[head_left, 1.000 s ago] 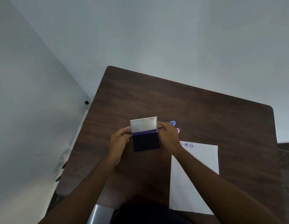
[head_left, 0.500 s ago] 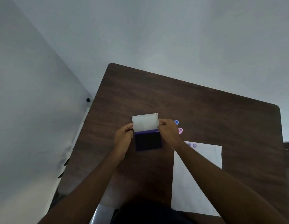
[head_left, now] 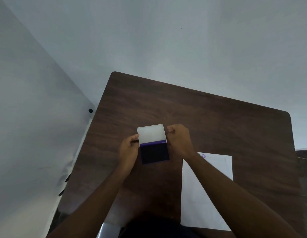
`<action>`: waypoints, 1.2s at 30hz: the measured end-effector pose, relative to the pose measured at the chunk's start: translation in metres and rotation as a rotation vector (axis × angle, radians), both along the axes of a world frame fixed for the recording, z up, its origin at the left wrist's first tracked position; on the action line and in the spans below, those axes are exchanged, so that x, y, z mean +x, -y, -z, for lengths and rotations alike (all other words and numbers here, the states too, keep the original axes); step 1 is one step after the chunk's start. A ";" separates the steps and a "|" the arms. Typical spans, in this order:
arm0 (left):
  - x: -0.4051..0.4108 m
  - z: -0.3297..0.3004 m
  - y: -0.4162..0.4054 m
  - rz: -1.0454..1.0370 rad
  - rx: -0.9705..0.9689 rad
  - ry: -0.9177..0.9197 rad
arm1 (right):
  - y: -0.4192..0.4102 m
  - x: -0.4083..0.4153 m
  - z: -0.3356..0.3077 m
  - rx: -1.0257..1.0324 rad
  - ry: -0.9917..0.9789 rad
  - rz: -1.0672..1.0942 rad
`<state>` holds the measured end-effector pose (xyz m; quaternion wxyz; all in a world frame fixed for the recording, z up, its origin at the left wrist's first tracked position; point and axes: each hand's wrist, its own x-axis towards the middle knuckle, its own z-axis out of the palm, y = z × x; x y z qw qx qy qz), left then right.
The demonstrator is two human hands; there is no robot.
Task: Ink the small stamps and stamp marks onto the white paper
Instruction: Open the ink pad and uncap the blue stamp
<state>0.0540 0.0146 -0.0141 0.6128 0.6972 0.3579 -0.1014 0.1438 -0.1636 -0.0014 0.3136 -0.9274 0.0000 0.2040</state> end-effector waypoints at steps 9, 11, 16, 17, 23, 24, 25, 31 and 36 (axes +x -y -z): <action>-0.004 -0.003 0.003 -0.013 0.052 0.055 | 0.032 0.015 0.001 -0.187 0.232 -0.056; -0.004 -0.002 0.003 -0.006 0.036 0.036 | 0.039 0.017 0.002 -0.227 0.217 -0.037; -0.009 -0.002 0.005 -0.002 0.013 0.037 | 0.040 0.018 0.009 -0.319 0.120 -0.031; -0.010 -0.002 0.005 -0.003 0.018 0.040 | 0.039 0.017 0.010 -0.324 0.114 -0.035; -0.013 -0.001 0.005 0.024 0.050 0.056 | 0.035 0.015 0.012 -0.321 0.156 0.013; -0.014 -0.001 0.005 0.034 0.054 0.058 | 0.036 0.015 0.012 -0.355 0.181 -0.015; -0.015 -0.001 0.005 0.048 0.055 0.062 | 0.037 0.014 0.011 -0.387 0.212 -0.045; -0.014 -0.009 0.005 0.183 0.132 0.121 | 0.043 0.019 -0.004 -0.177 0.175 0.018; -0.015 -0.034 0.013 0.234 0.077 0.179 | 0.040 -0.017 -0.038 0.313 0.009 0.246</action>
